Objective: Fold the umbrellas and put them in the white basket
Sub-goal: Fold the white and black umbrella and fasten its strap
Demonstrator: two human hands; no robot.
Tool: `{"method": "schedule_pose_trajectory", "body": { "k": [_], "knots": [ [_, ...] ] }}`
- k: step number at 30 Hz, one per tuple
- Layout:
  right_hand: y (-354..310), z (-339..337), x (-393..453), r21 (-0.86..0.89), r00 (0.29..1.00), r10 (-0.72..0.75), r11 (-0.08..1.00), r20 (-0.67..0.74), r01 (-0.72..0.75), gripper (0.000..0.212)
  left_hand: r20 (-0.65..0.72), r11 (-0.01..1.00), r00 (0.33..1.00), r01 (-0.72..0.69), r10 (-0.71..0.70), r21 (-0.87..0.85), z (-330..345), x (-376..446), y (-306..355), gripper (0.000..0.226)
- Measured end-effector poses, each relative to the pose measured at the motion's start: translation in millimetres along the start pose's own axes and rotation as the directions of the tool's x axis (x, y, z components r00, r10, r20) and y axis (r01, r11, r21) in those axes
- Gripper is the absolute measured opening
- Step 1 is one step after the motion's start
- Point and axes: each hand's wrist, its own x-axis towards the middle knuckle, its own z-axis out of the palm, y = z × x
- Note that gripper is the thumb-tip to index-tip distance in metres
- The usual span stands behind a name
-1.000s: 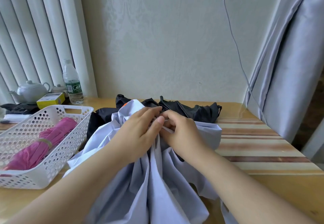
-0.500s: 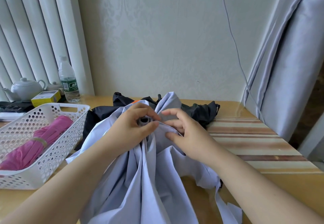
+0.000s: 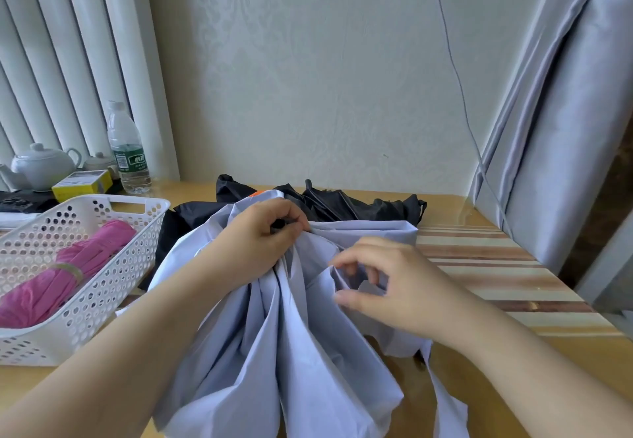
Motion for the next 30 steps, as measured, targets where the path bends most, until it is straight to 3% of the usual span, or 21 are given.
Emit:
{"method": "schedule_pose_trajectory", "body": {
  "k": [3,9,14,17,20,24,26,28,30],
  "knots": [
    [-7.3,12.3,10.9,-0.134,0.996,-0.037,0.991,-0.075,0.027,0.01,0.007,1.0,1.0,0.002,-0.002,0.03,2.8,0.3,6.4,0.023],
    [-17.6,15.3,38.2,-0.049,0.977,0.045,0.997,-0.208,-0.057,0.013,0.019,0.998,1.0,0.021,-0.02,-0.051,5.4,-1.6,13.5,0.013],
    [-14.6,21.2,45.6,-0.01,0.947,0.134,0.99,-0.293,-0.143,0.02,0.092,0.998,0.996,-0.024,0.019,0.056,3.2,-0.9,14.9,0.014],
    [-2.6,13.2,35.8,0.149,0.969,0.182,0.976,-0.164,-0.158,0.023,0.095,0.988,0.993,-0.078,0.065,0.131,-0.3,0.9,8.9,0.02],
    [22.1,2.4,19.3,0.009,0.987,0.163,0.987,-0.012,-0.163,0.014,0.084,0.978,0.995,-0.061,0.045,0.197,-4.5,7.1,-5.4,0.022],
    [48.2,-10.9,-5.5,-0.09,0.93,0.346,0.937,0.127,-0.337,0.024,0.035,0.983,0.999,-0.009,0.003,0.183,-13.1,10.5,-15.9,0.04],
    [50.6,-18.2,-11.8,-0.052,0.929,0.362,0.932,0.071,-0.359,0.03,0.042,0.983,0.999,-0.022,0.015,0.181,-12.9,9.6,-14.8,0.05],
    [48.5,-24.8,-14.5,0.013,0.951,0.301,0.954,-0.068,-0.301,0.028,0.032,0.98,0.999,-0.025,0.019,0.195,-10.3,8.6,-13.2,0.041],
    [41.8,-31.5,-18.3,0.111,0.962,0.226,0.971,-0.151,-0.211,0.042,0.008,0.982,1.0,-0.004,0.003,0.187,-10.1,7.1,-11.6,0.039]
  ]
}}
